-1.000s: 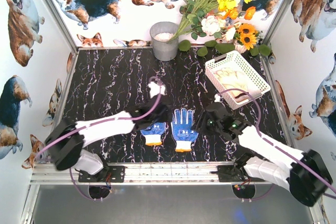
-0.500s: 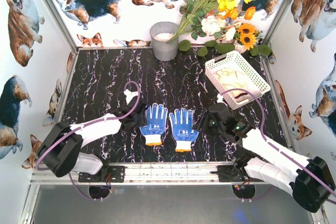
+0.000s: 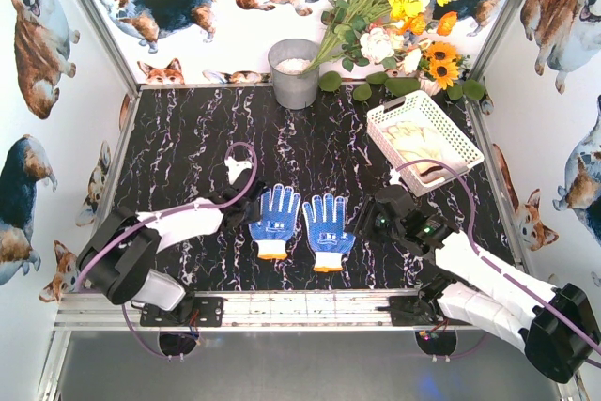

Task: Put the gloves into the storage basket
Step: Turn over the glove at the center of the board.

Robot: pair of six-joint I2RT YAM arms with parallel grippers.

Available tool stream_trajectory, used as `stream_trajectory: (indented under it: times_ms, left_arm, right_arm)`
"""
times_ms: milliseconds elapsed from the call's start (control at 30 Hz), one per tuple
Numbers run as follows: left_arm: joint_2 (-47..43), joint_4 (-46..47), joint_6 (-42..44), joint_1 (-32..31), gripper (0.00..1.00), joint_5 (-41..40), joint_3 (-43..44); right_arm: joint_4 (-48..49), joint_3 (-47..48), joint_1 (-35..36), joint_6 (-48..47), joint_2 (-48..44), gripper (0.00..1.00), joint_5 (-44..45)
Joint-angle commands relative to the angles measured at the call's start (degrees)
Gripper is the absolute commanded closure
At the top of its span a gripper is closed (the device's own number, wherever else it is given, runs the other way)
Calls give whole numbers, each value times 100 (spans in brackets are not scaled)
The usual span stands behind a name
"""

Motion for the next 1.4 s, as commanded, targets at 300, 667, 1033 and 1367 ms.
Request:
stream_trajectory:
  times_ms: [300, 667, 1033, 1367]
  left_arm:
    - [-1029, -1307, 228, 78, 100, -1414, 395]
    - [-1525, -2785, 1025, 70, 100, -1800, 1526]
    - [-737, -2083, 806, -554, 100, -876, 1620]
    - [243, -873, 384, -1239, 97, 159, 1687]
  right_arm:
    - [14, 33, -17, 35, -181, 60, 25]
    - [583, -37, -4, 138, 84, 60, -394]
    - [1379, 69, 365, 254, 961, 49, -732]
    - [1162, -198, 396, 341, 549, 44, -301]
